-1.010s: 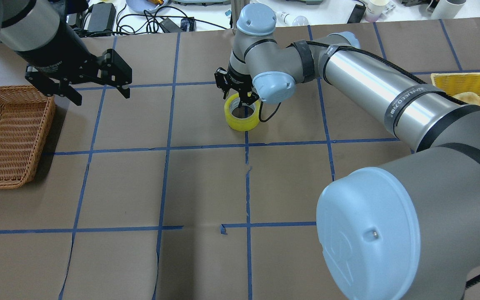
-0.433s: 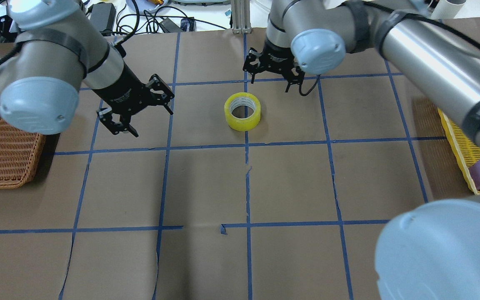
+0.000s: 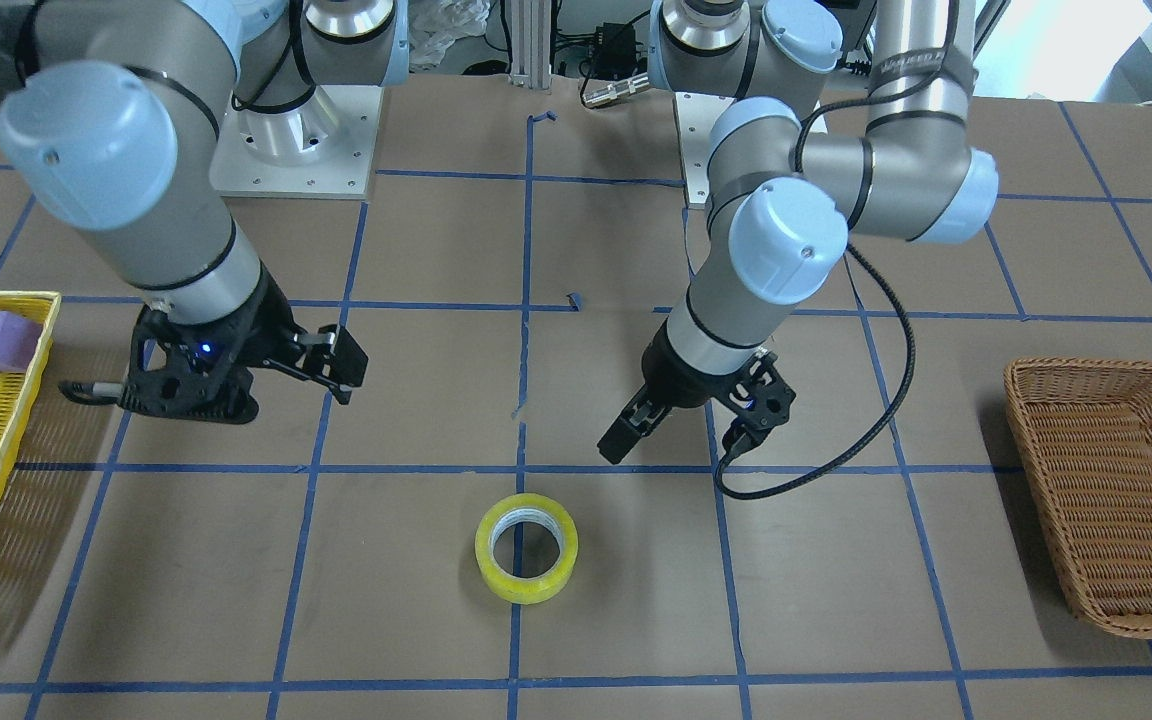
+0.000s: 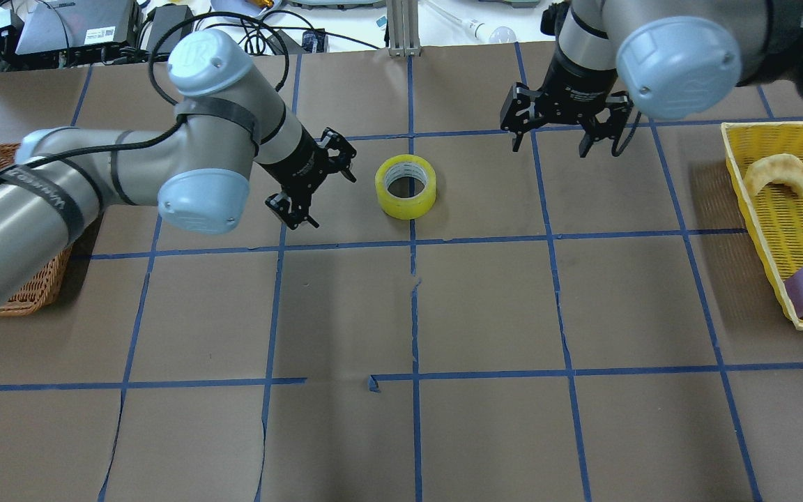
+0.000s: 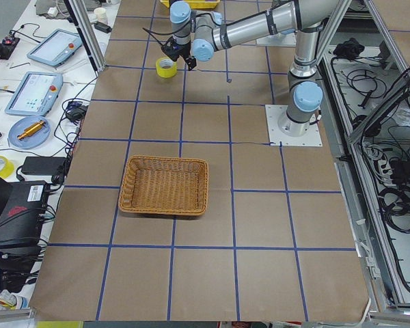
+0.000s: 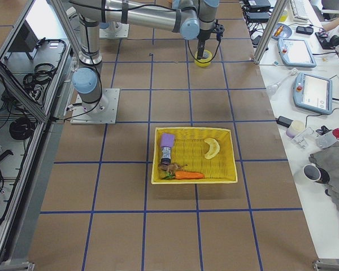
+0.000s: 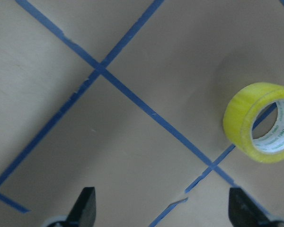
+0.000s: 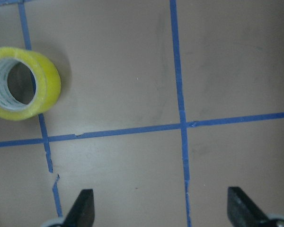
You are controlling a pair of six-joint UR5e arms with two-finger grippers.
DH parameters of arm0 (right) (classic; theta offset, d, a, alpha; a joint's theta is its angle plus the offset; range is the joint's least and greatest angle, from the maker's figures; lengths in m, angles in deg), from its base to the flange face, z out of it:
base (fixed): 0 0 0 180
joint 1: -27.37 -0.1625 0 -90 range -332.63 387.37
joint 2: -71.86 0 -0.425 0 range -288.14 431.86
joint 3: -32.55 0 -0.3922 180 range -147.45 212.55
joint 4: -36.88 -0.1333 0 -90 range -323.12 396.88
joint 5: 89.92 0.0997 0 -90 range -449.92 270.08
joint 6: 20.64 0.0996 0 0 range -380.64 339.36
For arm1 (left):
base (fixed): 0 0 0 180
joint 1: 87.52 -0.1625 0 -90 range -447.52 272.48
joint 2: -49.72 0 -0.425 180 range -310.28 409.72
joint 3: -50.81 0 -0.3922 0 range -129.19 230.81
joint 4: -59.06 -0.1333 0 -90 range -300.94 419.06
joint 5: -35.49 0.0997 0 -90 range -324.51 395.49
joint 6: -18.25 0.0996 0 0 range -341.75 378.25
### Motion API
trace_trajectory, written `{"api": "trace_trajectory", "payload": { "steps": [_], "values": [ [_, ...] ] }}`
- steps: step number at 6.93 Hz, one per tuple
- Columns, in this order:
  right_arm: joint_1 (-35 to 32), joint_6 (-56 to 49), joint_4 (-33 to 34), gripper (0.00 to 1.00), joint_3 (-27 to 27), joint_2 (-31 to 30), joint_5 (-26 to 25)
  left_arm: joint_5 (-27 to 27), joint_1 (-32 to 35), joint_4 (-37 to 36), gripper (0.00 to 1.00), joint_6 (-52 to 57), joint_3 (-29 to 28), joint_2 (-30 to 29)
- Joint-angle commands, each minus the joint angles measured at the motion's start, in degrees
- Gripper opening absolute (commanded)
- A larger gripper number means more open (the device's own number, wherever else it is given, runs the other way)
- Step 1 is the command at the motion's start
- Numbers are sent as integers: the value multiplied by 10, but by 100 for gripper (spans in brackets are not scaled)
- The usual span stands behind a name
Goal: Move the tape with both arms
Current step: 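Grasp the tape roll rim with the left gripper while the right gripper withdraws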
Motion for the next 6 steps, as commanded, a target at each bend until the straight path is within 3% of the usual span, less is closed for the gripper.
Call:
{"api": "trace_trajectory", "payload": {
  "steps": [1, 2, 3, 4, 5, 6],
  "values": [
    [1, -2, -67, 100, 21, -68, -8, 0, 39, -74, 100, -102, -57, -90],
    [2, -12, -63, 100, 15, -55, -2, 0, 49, -74, 92, -119, -90, -127],
    [6, -35, -63, 100, 14, -54, -1, 2, 59, -76, 74, -117, -94, -145],
    [13, -69, -66, 100, 14, -53, -10, 0, 60, -71, 42, -107, -92, -151],
    [16, -69, -70, 100, 12, -61, -14, -1, 60, -66, 0, -106, -92, -153],
    [13, -67, -69, 100, 15, -76, -13, 0, 60, -67, 0, -106, -93, -154]
  ]
}}
